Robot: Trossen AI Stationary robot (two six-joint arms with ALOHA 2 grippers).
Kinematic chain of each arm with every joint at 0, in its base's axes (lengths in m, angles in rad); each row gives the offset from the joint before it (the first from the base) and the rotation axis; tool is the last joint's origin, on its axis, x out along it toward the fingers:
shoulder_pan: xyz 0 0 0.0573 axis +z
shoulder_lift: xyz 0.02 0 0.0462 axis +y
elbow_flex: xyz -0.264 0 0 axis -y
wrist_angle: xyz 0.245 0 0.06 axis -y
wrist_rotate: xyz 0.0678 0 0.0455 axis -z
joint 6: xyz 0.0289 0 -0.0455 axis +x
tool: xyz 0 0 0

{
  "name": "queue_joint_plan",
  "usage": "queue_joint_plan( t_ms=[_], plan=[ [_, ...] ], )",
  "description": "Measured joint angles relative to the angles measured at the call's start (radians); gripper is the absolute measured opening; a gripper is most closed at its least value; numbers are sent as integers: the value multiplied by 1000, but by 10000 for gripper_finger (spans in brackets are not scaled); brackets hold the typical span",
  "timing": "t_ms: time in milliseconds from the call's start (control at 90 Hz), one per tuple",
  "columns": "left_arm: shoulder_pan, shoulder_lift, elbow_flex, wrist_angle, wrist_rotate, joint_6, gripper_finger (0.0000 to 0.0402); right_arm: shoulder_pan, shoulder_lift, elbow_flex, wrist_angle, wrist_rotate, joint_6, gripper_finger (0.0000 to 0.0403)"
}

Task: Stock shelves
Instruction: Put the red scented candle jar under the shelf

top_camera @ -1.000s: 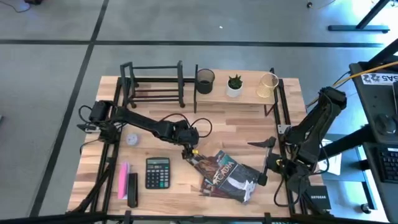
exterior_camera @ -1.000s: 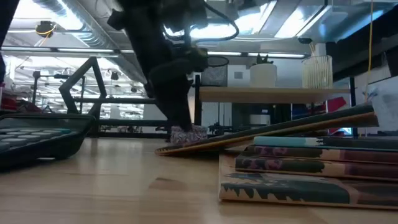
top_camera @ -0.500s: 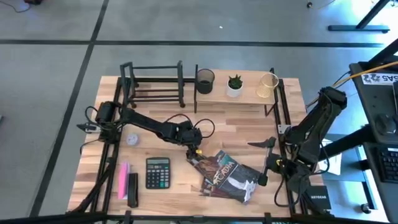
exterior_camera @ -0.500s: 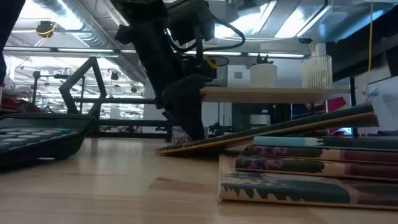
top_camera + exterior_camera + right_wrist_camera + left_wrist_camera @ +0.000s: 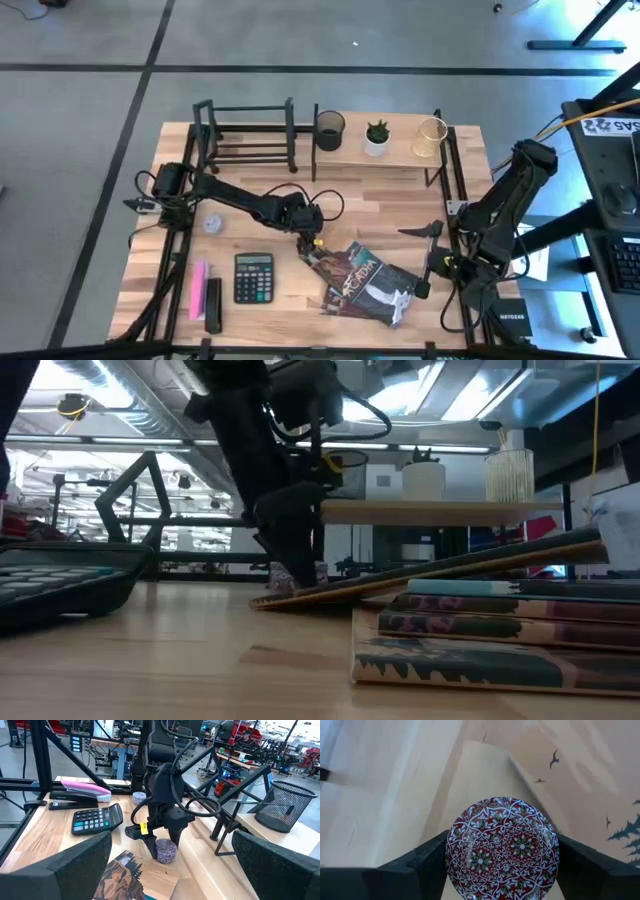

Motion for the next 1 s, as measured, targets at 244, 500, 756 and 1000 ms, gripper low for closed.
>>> queue_joint_plan(
  t_ms=[244,500,756,1000],
  plan=[
    [10,-3,190,-17,-38,44,270,1,0,0,4,12,0,399],
    [40,33,243,229,58,67,270,10,0,0,7,3,-1,399],
    [116,175,241,315,15,4,270,104,0,48,9,77,-43,399],
    [205,207,241,271,-91,-62,269,160,-1,58,8,144,-52,399]
  ],
)
